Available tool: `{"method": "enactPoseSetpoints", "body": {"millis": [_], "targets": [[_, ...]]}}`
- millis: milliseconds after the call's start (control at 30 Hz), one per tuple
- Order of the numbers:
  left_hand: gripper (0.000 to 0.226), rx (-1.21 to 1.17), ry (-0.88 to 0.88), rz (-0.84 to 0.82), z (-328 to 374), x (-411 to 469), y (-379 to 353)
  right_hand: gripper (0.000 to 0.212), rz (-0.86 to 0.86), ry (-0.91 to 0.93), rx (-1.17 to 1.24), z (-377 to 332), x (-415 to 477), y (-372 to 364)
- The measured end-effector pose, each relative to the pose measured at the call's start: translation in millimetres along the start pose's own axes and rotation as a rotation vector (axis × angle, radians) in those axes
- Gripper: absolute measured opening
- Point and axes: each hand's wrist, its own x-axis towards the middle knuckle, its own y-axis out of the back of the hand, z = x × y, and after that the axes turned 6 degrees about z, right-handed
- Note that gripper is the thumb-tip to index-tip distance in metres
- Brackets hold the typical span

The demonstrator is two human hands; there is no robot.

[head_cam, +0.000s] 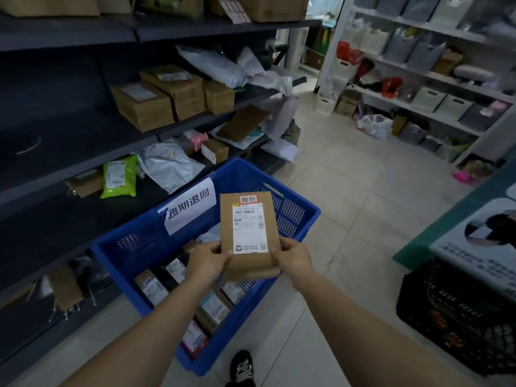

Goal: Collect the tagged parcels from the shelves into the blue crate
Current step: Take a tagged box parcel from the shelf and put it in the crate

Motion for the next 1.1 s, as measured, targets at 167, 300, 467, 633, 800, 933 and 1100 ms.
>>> {"method": "enactPoseSetpoints", "body": {"millis": [167, 300, 467, 633, 800, 933, 1100], "targets": [[0.027, 0.023, 0.054, 0.030, 14.0, 61.7, -46.4, 0.028, -0.090, -0.006, -0.078, -11.4, 88.5, 3.8], [0.026, 0.023, 0.117, 0.052, 25.9, 98.0, -72.7, 0.032, -0.158, -0.005, -0.130, -18.6, 148.5, -0.2], [0.024, 0.006, 0.248, 0.109, 26.9, 139.9, -103.9, 0.029, -0.285, 0.019, -0.225, -20.6, 216.6, -10.6], [0.030, -0.033, 0.406, 0.184, 25.2, 178.5, -142.8, 0.026, -0.417, 0.089, -0.345, -16.9, 287.4, -24.4], [0.013, -0.024, 0.527, 0.275, 17.3, 208.7, -188.1, 0.018, -0.545, 0.128, -0.444, -6.1, 353.0, -40.2], [0.014, -0.015, 0.628, 0.306, -4.4, 235.4, -219.6, 0.014, -0.640, 0.140, -0.500, 13.3, 394.2, -62.3], [0.017, 0.016, 0.704, 0.285, -62.3, 269.9, -256.4, 0.015, -0.693, 0.123, -0.576, 62.5, 435.3, -105.4]]}}
